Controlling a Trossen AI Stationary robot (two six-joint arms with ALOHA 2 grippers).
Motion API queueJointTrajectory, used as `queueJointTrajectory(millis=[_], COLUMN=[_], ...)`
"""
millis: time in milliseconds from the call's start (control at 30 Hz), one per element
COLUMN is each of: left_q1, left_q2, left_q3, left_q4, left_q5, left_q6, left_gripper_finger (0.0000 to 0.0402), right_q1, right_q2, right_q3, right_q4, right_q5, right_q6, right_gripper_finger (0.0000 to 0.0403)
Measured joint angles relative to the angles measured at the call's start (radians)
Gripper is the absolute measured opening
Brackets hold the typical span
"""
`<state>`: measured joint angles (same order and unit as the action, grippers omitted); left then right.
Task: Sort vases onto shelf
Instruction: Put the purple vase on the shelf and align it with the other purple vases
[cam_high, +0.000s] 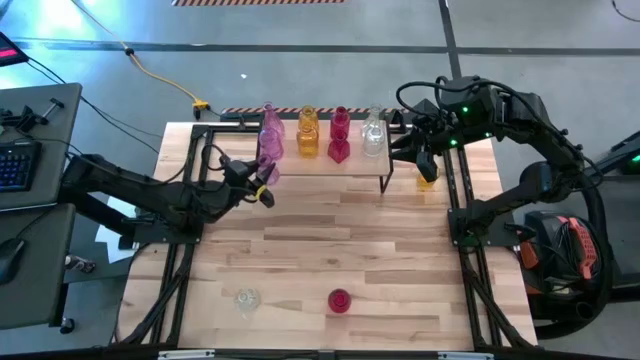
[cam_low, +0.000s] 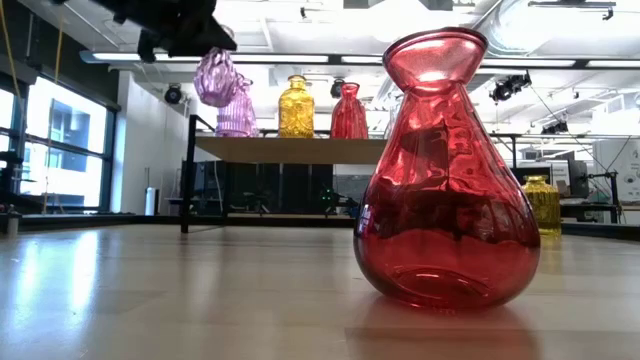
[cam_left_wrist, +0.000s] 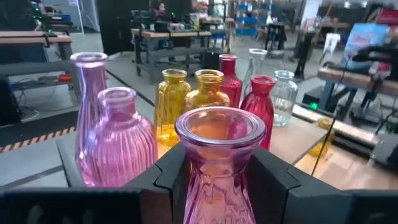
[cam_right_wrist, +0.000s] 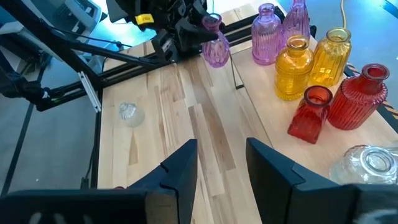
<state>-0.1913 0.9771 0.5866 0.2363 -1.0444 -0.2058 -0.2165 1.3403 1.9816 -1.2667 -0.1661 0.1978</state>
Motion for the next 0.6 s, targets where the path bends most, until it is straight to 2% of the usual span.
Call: queueJointTrajectory(millis=[267, 433, 600], left_q1=[0.010, 0.046, 0.086], left_q2=[0.000, 0.017, 0.064], left_q3=[-0.114, -0.117, -0.117], left_q4=[0.215, 0.218, 0.232], left_q5=[-0.044, 0.008, 0.017], left_q6=[0.038, 0.070, 0.078], left_gripper_finger=[0.0115, 0.0115, 0.0115], right_q1=[0.000, 0.000, 0.000], right_q2=[0.000, 0.000, 0.001], right_q3=[0.000, 0.000, 0.000], right_q4=[0.003, 0.008, 0.009], right_q5=[0.000, 0.000, 0.000], right_q6=[-0.008, -0.022, -0.023], right_gripper_finger=[0.0119, 0.0119, 0.0119])
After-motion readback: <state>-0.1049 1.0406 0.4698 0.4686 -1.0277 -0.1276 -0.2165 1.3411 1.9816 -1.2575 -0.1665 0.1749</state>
